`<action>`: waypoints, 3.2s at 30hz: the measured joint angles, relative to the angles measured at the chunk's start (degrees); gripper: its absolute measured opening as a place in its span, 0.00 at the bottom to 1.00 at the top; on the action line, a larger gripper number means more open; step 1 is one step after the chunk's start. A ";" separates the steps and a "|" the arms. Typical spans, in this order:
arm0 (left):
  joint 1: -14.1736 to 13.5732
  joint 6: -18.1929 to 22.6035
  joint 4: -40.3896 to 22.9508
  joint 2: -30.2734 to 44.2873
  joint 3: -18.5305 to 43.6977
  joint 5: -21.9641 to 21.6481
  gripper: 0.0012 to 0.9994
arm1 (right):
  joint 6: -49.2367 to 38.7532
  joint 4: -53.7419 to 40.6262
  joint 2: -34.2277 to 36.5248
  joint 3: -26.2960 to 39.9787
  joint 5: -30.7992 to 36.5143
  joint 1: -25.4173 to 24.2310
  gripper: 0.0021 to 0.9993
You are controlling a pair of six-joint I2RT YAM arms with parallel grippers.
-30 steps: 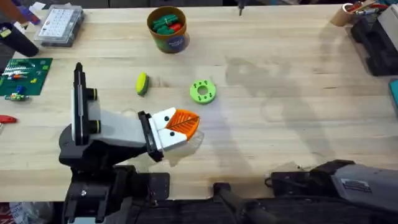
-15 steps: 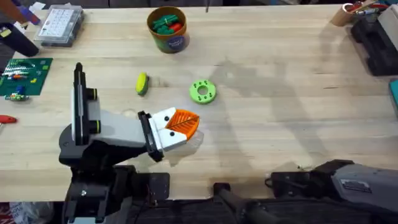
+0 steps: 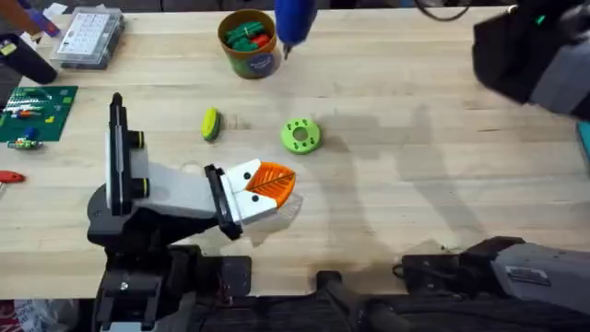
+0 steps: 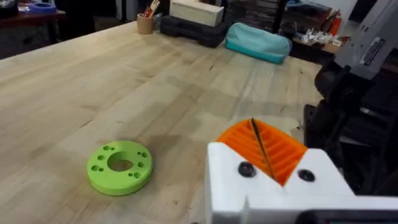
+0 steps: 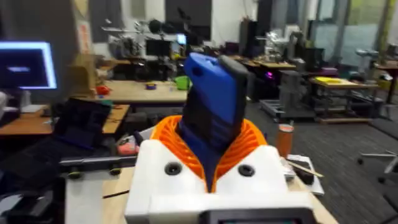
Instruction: Pick up the gripper from the table and insert it into the empty holder that is missing its gripper. Then pick up a screw, insert it into the mounting hole, and use the screwdriver to tighten it. Finally, clean up the table by picking up the vegetable and placing it into the bucket.
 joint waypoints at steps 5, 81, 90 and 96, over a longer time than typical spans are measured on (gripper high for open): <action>0.00 0.00 0.00 0.02 0.00 0.02 0.00 | 6.44 8.55 0.00 -3.90 -1.23 0.67 0.02; 0.00 0.00 -0.02 0.02 0.00 0.00 0.00 | -7.29 3.58 0.86 -2.04 -10.81 19.76 0.02; 0.00 0.00 -0.01 0.01 0.00 0.00 0.00 | -7.89 1.34 2.87 -1.90 -11.32 19.76 0.02; 0.00 0.00 -0.01 0.02 0.00 0.00 0.00 | -8.57 1.26 2.90 -2.00 -12.09 19.76 0.02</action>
